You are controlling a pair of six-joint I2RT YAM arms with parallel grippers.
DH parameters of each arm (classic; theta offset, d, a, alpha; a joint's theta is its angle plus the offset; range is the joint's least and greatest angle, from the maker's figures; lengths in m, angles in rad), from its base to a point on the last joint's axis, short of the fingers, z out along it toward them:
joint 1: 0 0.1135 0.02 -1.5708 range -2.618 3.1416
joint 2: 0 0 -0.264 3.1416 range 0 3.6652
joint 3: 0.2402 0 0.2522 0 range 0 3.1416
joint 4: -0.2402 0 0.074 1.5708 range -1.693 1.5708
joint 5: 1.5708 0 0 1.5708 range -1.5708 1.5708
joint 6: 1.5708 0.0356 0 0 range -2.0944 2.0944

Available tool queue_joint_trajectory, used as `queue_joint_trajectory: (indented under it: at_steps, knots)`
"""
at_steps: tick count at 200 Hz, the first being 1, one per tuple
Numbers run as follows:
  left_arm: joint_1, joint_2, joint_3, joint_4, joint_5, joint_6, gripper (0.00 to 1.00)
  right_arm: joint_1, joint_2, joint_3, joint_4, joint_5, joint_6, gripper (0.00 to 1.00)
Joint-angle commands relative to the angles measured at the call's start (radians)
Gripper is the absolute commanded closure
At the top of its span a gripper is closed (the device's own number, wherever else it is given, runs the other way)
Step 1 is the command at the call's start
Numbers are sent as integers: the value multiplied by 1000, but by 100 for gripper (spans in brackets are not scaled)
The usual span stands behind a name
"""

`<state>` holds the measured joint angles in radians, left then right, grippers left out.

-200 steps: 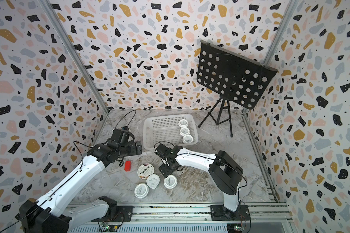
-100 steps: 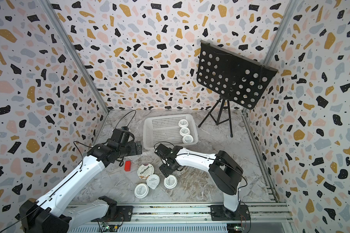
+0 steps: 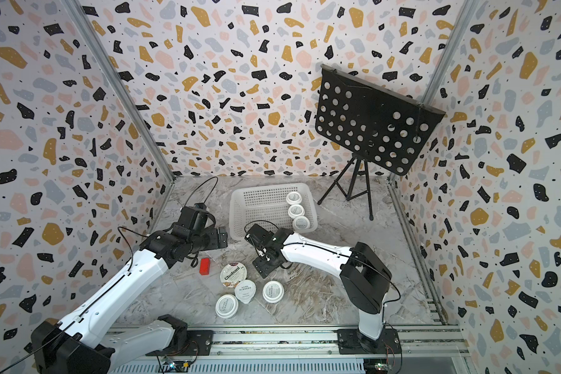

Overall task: Put the yogurt in the basket
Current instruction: Pick up the yogurt from the center of the board, then place the yogurt in the basket.

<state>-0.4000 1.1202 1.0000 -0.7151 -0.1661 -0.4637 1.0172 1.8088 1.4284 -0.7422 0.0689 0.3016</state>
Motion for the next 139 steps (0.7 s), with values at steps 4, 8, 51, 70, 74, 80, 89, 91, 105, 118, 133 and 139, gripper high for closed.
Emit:
queue_joint_trajectory:
  at_steps: [4, 8, 51, 70, 74, 80, 89, 91, 105, 118, 133, 139]
  knots:
    - [5, -10, 0, 19, -6, 1, 0, -22, -61, 84, -78, 37, -35, 22]
    - [4, -8, 2, 21, -6, 0, 0, -28, -60, 95, -82, 37, -38, 22]
    - [4, 19, 17, 22, 8, -6, 0, -124, -26, 260, -138, 32, -92, 23]
    - [6, 40, 26, 22, 16, -12, 0, -177, 16, 346, -147, 23, -118, 23]
    - [7, 44, 29, 22, 18, -15, 0, -188, 26, 365, -148, 22, -123, 23]
    - [8, 52, 31, 22, 24, -21, 0, -203, 47, 389, -149, 18, -133, 23]
    - [8, 63, 30, 28, 50, -37, 0, -223, 77, 434, -148, 16, -147, 23]
    - [7, 66, 28, 31, 57, -40, 0, -227, 84, 443, -148, 16, -150, 23]
    - [7, 92, 21, 40, 87, -63, 0, -246, 135, 488, -129, 30, -177, 23]
    - [7, 107, 26, 37, 80, -50, 0, -275, 187, 538, -114, 15, -173, 24]
    - [12, 121, 44, 22, 54, -33, 0, -298, 242, 578, -79, 11, -183, 24]
    - [13, 128, 52, 17, 50, -28, 0, -306, 269, 610, -82, 5, -186, 24]
